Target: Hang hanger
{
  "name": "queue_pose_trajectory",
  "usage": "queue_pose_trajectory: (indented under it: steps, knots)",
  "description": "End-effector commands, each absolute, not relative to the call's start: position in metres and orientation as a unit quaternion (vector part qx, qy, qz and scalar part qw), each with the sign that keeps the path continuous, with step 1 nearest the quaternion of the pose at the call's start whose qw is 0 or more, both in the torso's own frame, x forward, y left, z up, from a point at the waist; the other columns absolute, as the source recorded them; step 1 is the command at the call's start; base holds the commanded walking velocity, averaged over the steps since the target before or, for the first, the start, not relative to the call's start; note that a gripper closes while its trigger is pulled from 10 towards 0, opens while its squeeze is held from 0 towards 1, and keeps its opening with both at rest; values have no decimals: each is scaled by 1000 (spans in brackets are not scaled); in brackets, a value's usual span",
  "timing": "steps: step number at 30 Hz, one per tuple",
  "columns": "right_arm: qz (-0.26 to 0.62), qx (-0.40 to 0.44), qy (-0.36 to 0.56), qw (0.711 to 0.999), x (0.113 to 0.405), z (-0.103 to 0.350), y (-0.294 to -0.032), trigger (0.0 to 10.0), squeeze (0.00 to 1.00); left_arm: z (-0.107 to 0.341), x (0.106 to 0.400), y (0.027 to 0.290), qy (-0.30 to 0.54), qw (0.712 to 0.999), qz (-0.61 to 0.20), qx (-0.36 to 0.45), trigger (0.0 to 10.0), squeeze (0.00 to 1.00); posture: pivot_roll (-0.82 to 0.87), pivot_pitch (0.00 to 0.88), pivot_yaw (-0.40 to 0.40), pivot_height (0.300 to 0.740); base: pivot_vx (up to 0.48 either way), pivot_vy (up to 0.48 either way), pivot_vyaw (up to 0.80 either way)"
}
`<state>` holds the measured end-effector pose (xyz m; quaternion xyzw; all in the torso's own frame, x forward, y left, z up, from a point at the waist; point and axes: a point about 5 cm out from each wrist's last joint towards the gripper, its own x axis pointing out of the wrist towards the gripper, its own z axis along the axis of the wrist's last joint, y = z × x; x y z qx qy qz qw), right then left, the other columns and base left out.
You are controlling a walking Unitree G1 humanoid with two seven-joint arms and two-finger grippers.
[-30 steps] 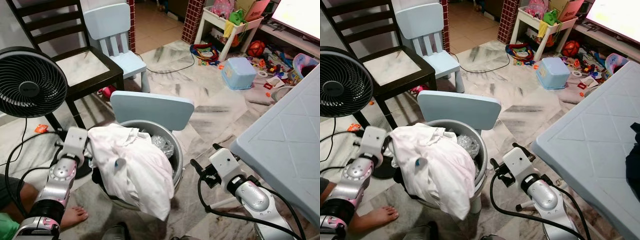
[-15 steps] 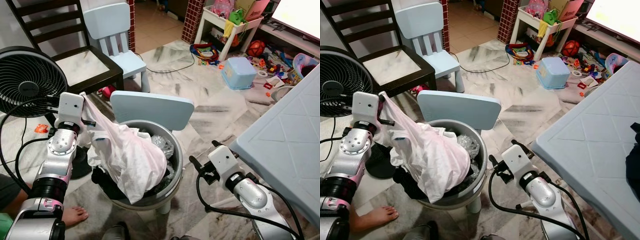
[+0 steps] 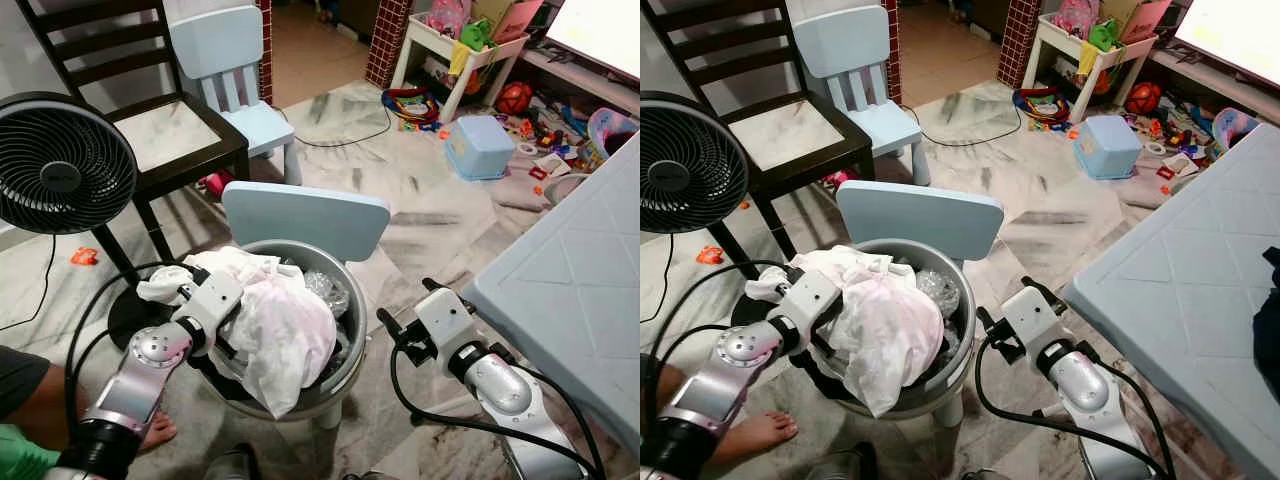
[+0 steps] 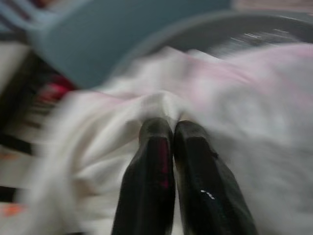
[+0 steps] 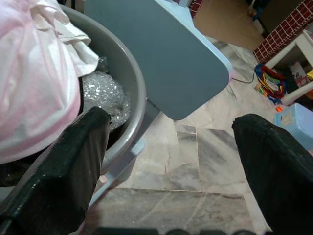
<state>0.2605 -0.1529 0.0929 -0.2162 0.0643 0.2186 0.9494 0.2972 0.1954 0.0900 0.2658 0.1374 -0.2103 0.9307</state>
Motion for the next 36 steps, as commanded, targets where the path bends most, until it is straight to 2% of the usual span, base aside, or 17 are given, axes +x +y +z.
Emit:
queue_pose_trajectory:
  steps: [1, 4, 6, 11, 12, 14, 15, 16, 18, 21, 22, 23, 24, 30, 36]
  knots:
    - [215, -220, 73, 949, 259, 89, -156, 10000, 0, 99, 296, 204, 117, 934, -182, 285, 10000, 1000, 19, 136, -65, 740, 0, 0, 0]
    - [216, -219, 73, 949, 259, 88, -155, 10000, 0, 114, 293, 215, 84, 931, -134, 330, 10000, 1000, 27, 136, -64, 740, 0, 0, 0]
    - [219, -217, 72, 949, 260, 88, -153, 10000, 0, 134, 287, 230, 20, 932, -48, 359, 10000, 1000, 30, 134, -65, 740, 0, 0, 0]
    - [220, -217, 71, 948, 261, 88, -153, 10000, 0, 137, 269, 231, 2, 942, -26, 336, 10000, 1000, 36, 133, -65, 740, 0, 0, 0]
    - [220, -217, 71, 948, 262, 88, -154, 10000, 0, 131, 256, 219, 4, 948, -52, 313, 10000, 1000, 45, 138, -64, 740, 0, 0, 0]
    - [219, -218, 71, 948, 262, 88, -155, 10000, 0, 128, 250, 213, 6, 952, -66, 300, 10000, 1000, 45, 138, -64, 740, 0, 0, 0]
    - [219, -218, 71, 949, 263, 88, -155, 10000, 0, 113, 239, 196, 42, 966, -89, 238, 10000, 1000, 49, 140, -65, 740, 0, 0, 0]
    - [219, -218, 71, 949, 263, 88, -155, 10000, 0, 113, 239, 196, 42, 966, -89, 238, 10000, 1000, 49, 140, -65, 740, 0, 0, 0]
    - [220, -217, 70, 948, 264, 88, -154, 10000, 0, 102, 234, 185, 74, 975, -92, 188, 10000, 1000, 47, 138, -67, 740, 0, 0, 0]
    - [223, -215, 68, 948, 264, 88, -150, 10000, 0, 81, 230, 166, 131, 971, -134, 152, 10000, 1000, 43, 135, -69, 740, 0, 0, 0]
    - [225, -216, 66, 948, 264, 88, -149, 10000, 0, 76, 231, 163, 141, 969, -142, 144, 10000, 886, 39, 134, -69, 740, 0, 0, 0]
    - [226, -216, 66, 947, 264, 89, -148, 10000, 0, 72, 232, 160, 157, 965, -155, 140, 10000, 690, 37, 134, -69, 740, 0, 0, 0]
    - [227, -218, 65, 947, 264, 89, -149, 10000, 0, 67, 233, 158, 178, 963, -160, 127, 10000, 0, 31, 134, -69, 740, 0, 0, 0]
    - [219, -223, 65, 948, 266, 91, -156, 10000, 0, 67, 234, 155, 210, 959, -157, 106, 10000, 0, 21, 135, -62, 740, 0, 0, 0]
    - [217, -223, 66, 948, 264, 90, -156, 10000, 0, 69, 225, 163, 215, 967, -102, 88, 10000, 0, 27, 140, -64, 740, 0, 0, 0]
